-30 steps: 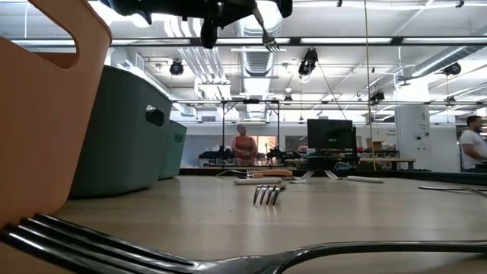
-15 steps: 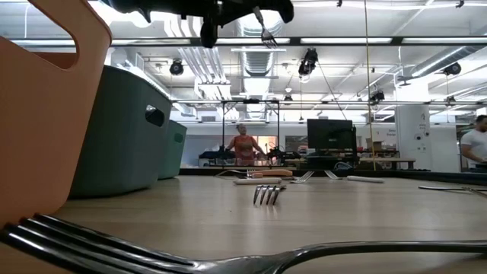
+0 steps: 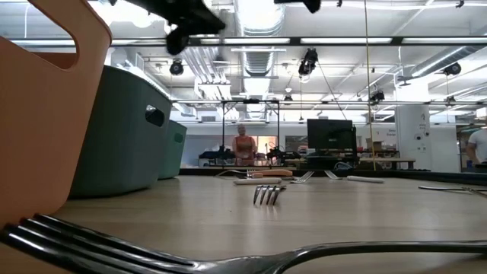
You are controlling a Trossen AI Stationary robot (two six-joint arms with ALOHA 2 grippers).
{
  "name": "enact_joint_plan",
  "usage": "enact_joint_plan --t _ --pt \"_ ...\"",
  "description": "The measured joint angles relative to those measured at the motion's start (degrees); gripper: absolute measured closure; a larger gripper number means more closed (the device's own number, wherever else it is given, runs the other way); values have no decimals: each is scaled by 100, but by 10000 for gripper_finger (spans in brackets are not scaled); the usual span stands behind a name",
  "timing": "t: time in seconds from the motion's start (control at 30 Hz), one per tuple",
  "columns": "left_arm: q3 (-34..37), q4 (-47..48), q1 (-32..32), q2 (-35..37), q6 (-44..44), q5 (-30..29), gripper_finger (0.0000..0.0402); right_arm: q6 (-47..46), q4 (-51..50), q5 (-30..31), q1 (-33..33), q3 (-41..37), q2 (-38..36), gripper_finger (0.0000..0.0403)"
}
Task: Sort silverware by color (type)
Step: Put the white fork into the orange bin
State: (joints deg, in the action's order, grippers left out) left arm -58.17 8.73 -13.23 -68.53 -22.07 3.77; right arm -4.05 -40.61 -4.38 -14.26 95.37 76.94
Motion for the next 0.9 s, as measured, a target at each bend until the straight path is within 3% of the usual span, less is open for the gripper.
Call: enact_joint_plan --t 0.17,0.27,0.37,0.5,0.63,0.8,0.9 --pt "-552 2207 531 724 -943 -37 391 -87 -955 -4 0 -1 -122 242" --pt "-813 2921 1427 813 -1936 -413 391 -105 -1435 -5 0 -1 -108 248" --pt "-932 3017 2598 646 -2797 -949 391 -67 -1741 -7 0 -8 -32 253" --pt "-1146 3232 4139 107 -4093 -1467 391 18 -2038 -9 0 -27 61 261" --pt "-1790 3761 5379 -555 -5328 -1862 391 21 -2123 -11 0 -104 166 267" --pt "-2760 5374 6283 -1568 -6347 -1935 391 -127 -2158 -19 0 -226 249 268" --pt "-3196 6152 6538 -2082 -6303 -1564 386 -286 -2298 -21 2 -263 315 267"
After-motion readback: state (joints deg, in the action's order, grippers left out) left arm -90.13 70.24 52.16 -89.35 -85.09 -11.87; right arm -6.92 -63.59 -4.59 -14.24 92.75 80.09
